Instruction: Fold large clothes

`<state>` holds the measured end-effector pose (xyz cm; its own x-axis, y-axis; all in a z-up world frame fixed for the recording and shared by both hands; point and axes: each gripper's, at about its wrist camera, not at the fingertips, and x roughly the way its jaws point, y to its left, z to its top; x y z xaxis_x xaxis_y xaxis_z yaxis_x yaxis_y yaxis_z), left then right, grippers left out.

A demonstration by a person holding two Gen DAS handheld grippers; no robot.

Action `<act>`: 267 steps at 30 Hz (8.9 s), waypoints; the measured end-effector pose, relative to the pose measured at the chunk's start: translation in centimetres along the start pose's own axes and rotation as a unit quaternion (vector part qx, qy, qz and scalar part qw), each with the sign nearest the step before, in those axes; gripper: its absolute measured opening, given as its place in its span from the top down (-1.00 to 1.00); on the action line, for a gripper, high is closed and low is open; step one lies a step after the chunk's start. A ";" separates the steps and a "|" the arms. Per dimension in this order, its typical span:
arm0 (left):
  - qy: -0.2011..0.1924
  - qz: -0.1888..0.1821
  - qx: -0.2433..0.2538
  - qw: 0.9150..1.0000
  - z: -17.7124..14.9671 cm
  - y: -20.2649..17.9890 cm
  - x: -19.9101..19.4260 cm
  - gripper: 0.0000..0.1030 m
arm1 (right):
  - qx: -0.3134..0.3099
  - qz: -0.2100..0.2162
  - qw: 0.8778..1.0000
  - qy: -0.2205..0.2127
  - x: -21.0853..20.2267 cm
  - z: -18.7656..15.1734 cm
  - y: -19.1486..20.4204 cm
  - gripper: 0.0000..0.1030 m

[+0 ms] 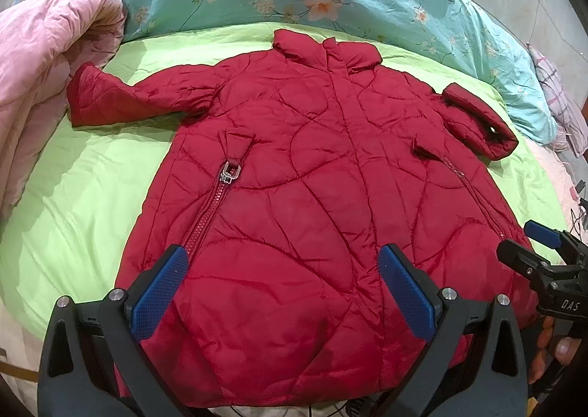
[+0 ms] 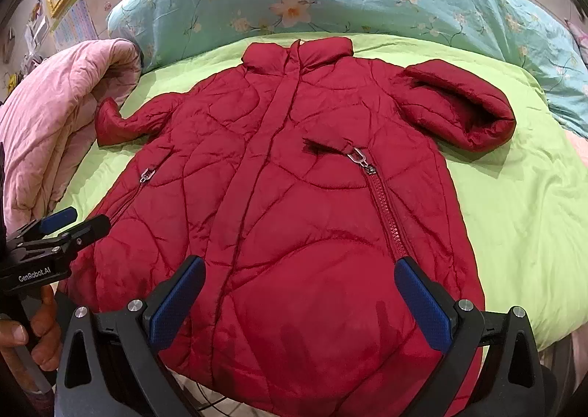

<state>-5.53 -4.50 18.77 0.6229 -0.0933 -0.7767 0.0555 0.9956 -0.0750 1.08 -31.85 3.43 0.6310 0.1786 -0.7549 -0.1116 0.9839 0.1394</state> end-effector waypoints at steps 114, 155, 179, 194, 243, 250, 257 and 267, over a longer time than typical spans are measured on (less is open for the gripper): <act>0.039 -0.119 -0.131 0.983 7.8 4.9 27.4 -1.00 | -0.149 0.144 0.977 -0.045 17.8 19.6 3.6 0.77; 0.037 -0.110 -0.076 0.990 12.6 7.3 35.7 0.67 | 0.015 0.063 0.995 -0.077 11.4 17.5 -9.8 -0.12; 0.057 -0.080 -0.073 0.993 11.1 6.9 39.2 0.55 | 0.028 -0.035 0.999 0.031 23.5 19.2 -11.7 0.08; 0.001 -0.020 -0.116 0.993 9.4 10.6 31.8 -0.10 | 0.026 0.010 1.000 -0.007 16.1 17.1 -8.8 0.03; -0.038 0.128 -0.263 0.955 13.0 26.4 34.2 0.86 | -0.008 0.095 0.995 0.012 13.4 13.1 -4.1 0.00; -0.078 0.068 -0.282 0.954 12.4 24.3 32.1 0.87 | -0.004 0.102 0.995 0.015 13.5 13.2 -4.0 0.00; -0.119 -0.003 -0.299 0.947 12.7 22.4 29.3 0.87 | -0.003 0.107 0.994 0.016 13.4 13.1 -3.8 0.00; -0.161 -0.104 -0.178 0.965 15.7 12.7 26.2 0.87 | 0.010 0.120 0.993 0.005 12.9 13.8 -3.9 -0.02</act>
<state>23.77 5.73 7.32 0.8402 -0.2285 -0.4918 -0.0300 0.8859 -0.4629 20.20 -33.42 1.99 0.5802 0.4083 -0.7047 -0.2429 0.9126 0.3287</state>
